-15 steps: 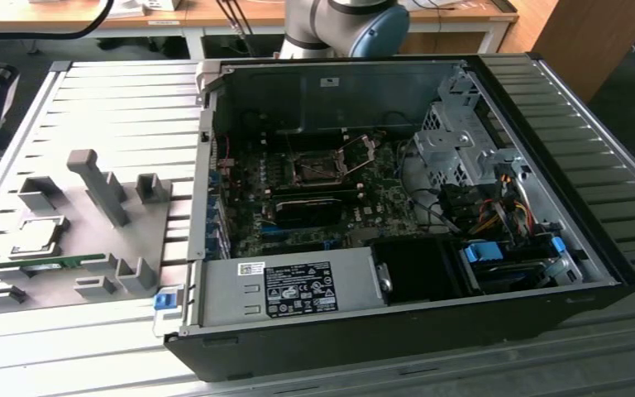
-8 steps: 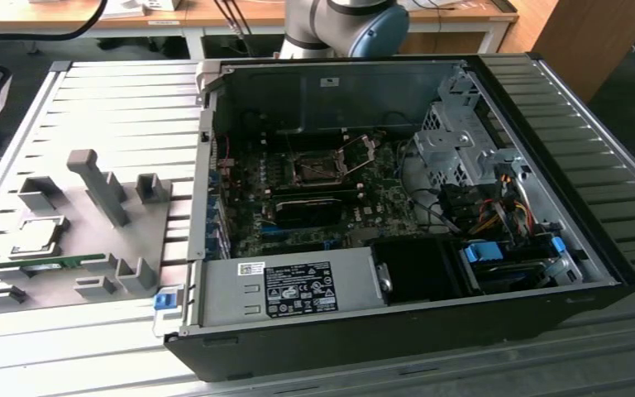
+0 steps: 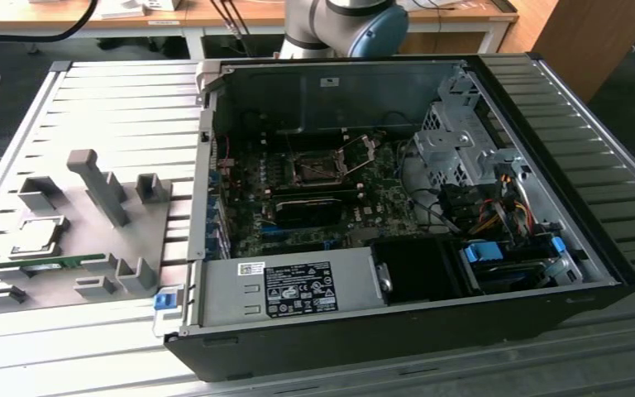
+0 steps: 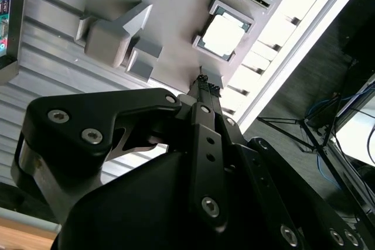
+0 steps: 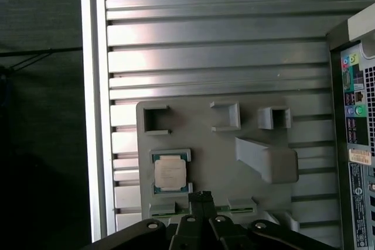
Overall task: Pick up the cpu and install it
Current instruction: 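Reach for the cpu, then pick up the cpu and move it towards the insertion slot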
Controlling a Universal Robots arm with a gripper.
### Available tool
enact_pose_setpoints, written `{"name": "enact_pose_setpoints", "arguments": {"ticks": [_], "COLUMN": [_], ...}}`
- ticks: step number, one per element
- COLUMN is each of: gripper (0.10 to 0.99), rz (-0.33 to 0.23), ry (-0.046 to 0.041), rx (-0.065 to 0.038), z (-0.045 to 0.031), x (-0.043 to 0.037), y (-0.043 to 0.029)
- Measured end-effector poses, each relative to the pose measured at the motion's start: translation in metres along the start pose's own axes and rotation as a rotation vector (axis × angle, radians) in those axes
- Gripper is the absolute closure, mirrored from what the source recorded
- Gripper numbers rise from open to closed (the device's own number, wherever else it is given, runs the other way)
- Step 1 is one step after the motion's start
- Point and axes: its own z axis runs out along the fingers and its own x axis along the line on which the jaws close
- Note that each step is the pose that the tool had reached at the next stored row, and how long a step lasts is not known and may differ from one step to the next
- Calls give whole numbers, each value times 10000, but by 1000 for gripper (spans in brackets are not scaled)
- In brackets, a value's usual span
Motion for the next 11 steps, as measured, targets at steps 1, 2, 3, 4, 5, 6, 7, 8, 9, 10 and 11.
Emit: {"name": "enact_pose_setpoints", "arguments": {"ticks": [1,2,3,4,5,6,7,8,9,10,11], "gripper": [980,980,980,980,980,980,980,980,980,980,980], "rz": [0,0,0,0,0,-1,-1,0,0,0,0], "ry": [0,0,0,0,0,0,1,1,1,5,21], "rx": [0,0,0,0,0,-1,0,-1,-1,-1,0], "z": [1,1,2,3,3,4,5,5,7,8,10], "x": [12,23,32,40,45,50,55,60,63,65,66], "y": [-1,-2,-3,-3,-4,-5,-5,-5,-6,-5,-5]}}
